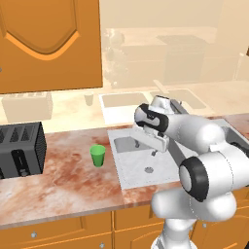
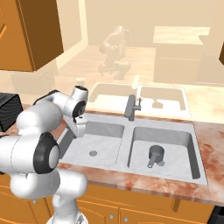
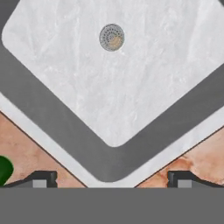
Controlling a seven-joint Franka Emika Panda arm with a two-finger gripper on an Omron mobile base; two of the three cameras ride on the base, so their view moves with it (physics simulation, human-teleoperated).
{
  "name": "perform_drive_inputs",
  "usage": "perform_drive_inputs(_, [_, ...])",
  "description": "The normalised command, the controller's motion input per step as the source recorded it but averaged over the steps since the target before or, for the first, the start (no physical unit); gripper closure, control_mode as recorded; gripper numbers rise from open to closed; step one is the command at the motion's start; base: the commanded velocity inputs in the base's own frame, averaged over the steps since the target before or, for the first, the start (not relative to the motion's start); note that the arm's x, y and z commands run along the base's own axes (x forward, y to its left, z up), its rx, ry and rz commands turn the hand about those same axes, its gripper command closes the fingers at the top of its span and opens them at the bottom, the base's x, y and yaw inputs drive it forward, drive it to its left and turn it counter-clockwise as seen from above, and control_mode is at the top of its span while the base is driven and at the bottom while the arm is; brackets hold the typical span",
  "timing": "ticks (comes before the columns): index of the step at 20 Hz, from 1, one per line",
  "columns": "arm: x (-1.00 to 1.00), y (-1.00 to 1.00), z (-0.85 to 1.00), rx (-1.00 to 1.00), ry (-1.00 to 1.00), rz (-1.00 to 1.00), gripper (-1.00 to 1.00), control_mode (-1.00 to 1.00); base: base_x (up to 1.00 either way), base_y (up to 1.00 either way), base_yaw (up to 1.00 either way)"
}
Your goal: Move any existing items from the left basin to the right basin for drying. Then move the cup from the counter to the left basin of the sink for washing.
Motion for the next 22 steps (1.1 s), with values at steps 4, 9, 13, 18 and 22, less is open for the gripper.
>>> perform_drive_inputs(4, [0.06, 0.35, 0.03, 0.00, -0.02, 0.13, -1.00, -1.00, 0.00, 0.00, 0.00])
perform_drive_inputs(9, [0.07, 0.38, 0.04, -0.02, 0.00, 0.10, -1.00, -1.00, 0.00, 0.00, 0.00])
perform_drive_inputs(13, [0.07, 0.40, 0.11, -0.06, 0.00, 0.06, -1.00, -1.00, 0.00, 0.00, 0.00])
perform_drive_inputs(18, [0.10, 0.34, 0.15, -0.07, 0.00, 0.05, -1.00, -1.00, 0.00, 0.00, 0.00])
perform_drive_inputs(22, [0.12, 0.29, 0.05, -0.06, 0.00, 0.05, -1.00, -1.00, 0.00, 0.00, 0.00])
